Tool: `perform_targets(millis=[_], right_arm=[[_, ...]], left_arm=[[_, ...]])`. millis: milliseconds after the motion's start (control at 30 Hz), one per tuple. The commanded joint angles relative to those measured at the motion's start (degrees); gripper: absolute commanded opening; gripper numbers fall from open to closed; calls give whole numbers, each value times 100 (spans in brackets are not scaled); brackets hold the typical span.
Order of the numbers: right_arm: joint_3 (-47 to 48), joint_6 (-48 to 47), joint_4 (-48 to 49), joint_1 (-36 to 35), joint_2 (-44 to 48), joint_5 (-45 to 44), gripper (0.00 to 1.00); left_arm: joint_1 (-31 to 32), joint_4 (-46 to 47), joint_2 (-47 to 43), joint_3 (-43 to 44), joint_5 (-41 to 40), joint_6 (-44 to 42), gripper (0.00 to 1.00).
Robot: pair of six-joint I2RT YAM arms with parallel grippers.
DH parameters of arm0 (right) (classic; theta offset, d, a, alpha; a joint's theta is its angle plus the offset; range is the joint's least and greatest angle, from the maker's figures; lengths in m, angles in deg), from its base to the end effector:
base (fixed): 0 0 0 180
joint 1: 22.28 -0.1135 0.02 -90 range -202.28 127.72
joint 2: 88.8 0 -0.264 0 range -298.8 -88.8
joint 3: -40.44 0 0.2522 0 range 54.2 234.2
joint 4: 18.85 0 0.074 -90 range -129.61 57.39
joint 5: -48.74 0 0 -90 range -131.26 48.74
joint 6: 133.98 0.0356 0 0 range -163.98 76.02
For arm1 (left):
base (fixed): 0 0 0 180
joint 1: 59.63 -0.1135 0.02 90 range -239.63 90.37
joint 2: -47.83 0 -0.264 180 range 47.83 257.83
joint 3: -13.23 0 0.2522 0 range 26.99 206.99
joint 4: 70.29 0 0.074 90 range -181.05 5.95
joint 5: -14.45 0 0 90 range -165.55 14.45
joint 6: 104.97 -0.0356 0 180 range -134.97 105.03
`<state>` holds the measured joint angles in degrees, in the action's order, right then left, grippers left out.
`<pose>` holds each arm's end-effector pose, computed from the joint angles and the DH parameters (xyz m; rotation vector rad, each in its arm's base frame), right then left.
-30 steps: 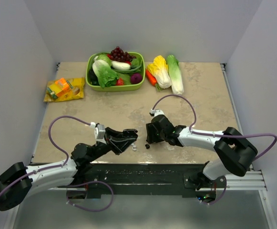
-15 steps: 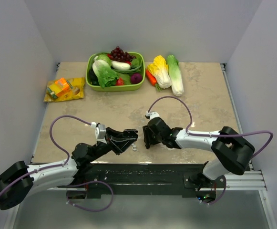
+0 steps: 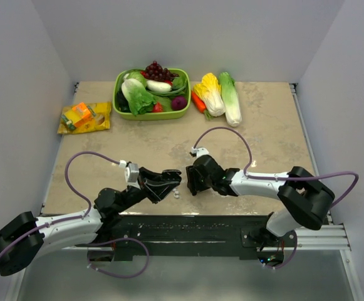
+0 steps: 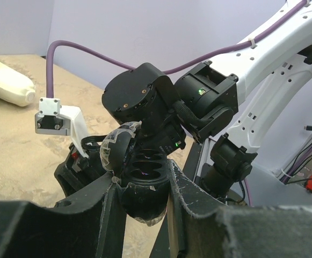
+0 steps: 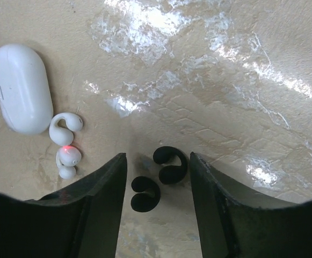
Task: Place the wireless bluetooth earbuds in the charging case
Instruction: Adjust the earbud at the center of the board, then pick up the earbud from the center of the board.
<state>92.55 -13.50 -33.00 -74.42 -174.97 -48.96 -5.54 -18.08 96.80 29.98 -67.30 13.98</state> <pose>0.1781 0.2214 0.1542 -0.4007 2.4316 0.4963 0.0913 -0.1348 0.2155 0.4247 1.2731 -1.3357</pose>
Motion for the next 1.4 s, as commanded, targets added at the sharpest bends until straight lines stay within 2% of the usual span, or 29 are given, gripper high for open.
perform_targets(millis=[0, 233, 400, 1367], right_arm=[[-47, 177, -295, -16, 275, -99, 57], [67, 187, -656, 327, 619, -346, 59], [111, 72, -735, 433, 514, -320, 58], [41, -16, -419, 213, 31, 94, 52]], left_arm=[[32, 425, -37, -852, -8, 32, 0], [23, 408, -72, -834, 10, 32, 0], [23, 346, -124, -826, 10, 23, 0], [23, 539, 86, -870, 19, 58, 0]])
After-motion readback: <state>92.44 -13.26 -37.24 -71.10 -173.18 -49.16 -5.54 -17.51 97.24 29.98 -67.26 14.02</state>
